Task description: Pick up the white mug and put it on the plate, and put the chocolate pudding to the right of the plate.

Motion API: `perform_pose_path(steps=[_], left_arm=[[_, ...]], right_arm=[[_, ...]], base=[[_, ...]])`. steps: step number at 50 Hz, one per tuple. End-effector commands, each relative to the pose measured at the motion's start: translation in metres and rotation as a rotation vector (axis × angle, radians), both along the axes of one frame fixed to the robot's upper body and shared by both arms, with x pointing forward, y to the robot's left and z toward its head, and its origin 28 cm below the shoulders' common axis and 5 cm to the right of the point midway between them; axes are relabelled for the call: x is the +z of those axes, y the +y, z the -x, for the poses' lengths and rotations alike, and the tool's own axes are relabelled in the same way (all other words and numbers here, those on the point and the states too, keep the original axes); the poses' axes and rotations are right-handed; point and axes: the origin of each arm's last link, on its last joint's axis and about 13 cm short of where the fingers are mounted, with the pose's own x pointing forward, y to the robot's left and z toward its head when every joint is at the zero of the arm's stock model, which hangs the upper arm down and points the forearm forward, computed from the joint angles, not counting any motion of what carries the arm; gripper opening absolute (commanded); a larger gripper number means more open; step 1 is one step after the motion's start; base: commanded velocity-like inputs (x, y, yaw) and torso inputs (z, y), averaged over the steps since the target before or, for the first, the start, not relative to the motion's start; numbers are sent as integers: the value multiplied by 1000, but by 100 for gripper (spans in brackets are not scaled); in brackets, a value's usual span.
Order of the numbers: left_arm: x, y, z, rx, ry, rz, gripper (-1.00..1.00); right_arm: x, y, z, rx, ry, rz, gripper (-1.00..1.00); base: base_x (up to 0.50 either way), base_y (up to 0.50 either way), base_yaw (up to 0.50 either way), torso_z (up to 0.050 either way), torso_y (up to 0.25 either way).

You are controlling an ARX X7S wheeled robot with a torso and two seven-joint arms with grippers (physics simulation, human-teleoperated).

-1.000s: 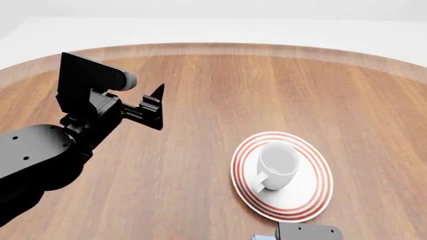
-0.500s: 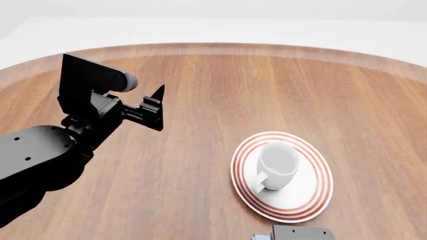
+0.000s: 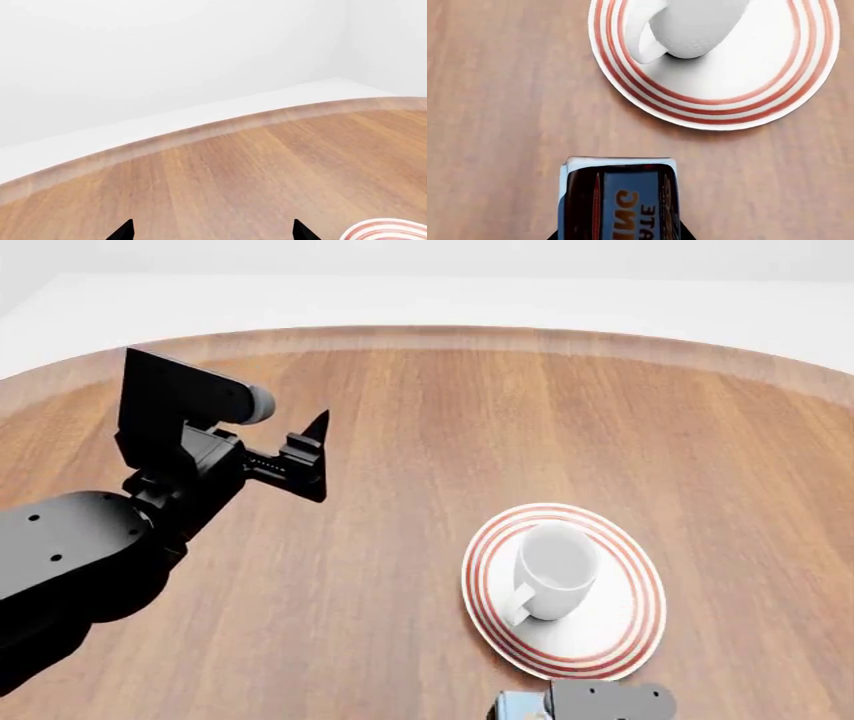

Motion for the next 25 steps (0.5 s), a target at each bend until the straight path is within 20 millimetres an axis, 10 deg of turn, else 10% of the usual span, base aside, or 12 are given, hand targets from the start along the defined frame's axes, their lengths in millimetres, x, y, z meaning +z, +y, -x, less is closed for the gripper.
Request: perform_pose_path(steps=[1,25], left_arm=[[6,-4,-3,-23,-35,22,100],[6,-3,-3,-17,-38,35,100]], right_arm=[[30,-5,3,13,-113,-64,-100],[71,-43,8,-103,-197,3,-100]], base=[[0,0,0,0,0],[0,0,0,0,0]])
